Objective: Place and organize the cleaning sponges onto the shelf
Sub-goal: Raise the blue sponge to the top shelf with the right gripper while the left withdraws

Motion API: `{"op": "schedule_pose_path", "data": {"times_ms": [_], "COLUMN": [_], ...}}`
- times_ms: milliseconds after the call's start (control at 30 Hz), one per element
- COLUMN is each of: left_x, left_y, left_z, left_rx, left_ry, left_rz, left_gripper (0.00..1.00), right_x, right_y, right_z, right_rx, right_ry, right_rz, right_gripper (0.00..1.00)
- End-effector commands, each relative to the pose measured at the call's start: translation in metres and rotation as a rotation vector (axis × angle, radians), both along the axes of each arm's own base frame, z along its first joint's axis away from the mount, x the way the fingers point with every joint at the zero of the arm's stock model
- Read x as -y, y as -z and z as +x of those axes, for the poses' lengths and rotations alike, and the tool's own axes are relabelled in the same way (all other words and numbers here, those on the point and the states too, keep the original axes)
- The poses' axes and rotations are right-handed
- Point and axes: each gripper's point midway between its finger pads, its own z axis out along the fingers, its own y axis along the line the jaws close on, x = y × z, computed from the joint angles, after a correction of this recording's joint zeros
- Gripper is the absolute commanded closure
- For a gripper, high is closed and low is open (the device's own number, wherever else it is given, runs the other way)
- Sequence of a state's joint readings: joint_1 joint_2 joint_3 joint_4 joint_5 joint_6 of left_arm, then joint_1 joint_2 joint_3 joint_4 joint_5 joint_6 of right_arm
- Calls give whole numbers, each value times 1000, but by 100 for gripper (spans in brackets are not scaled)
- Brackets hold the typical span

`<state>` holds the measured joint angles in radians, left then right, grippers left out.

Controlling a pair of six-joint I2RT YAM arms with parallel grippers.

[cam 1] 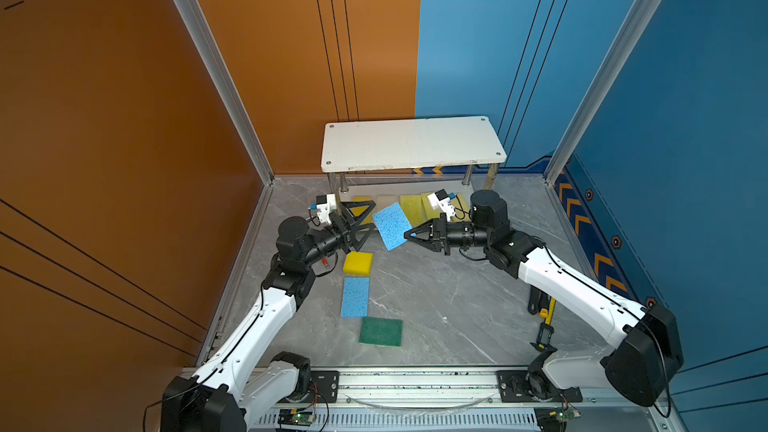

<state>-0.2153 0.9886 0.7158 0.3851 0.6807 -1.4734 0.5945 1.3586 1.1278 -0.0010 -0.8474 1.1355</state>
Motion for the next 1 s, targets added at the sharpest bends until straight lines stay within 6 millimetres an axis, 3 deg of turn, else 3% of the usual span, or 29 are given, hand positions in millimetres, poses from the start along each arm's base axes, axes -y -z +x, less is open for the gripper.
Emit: {"op": "schedule_pose_path", "data": {"times_ms": [0,100,167,433,700,767,967], "left_x": [-20,-45,-58,-72,-70,-69,-64], "left_y": [14,58,76,95,99,102,97], "left_z": [-10,-32,-46,-66,-75,-82,-99], "left_rx": [-33,-199,-272,-349,-357,-349,-295], "left_ry": [-68,-132,-152,-170,-99,-79,-35], "left_rz": [108,360,439,468,552,577,643], "left_gripper": [2,2,2,2,2,2,2], "right_x": [14,18,14,-21,-48,-73,-110], "right_y": [-40,-68,-84,-140,-144,-141,-124], "right_z": [6,14,18,39,101,103,126], "right_rx": [111,160,183,267,266,274,256], "right_ry": [60,106,111,139,363,358,397], "right_rz": [11,31,45,94,42,28,-18], "right_gripper": [97,96,96,96,96,96,97]}}
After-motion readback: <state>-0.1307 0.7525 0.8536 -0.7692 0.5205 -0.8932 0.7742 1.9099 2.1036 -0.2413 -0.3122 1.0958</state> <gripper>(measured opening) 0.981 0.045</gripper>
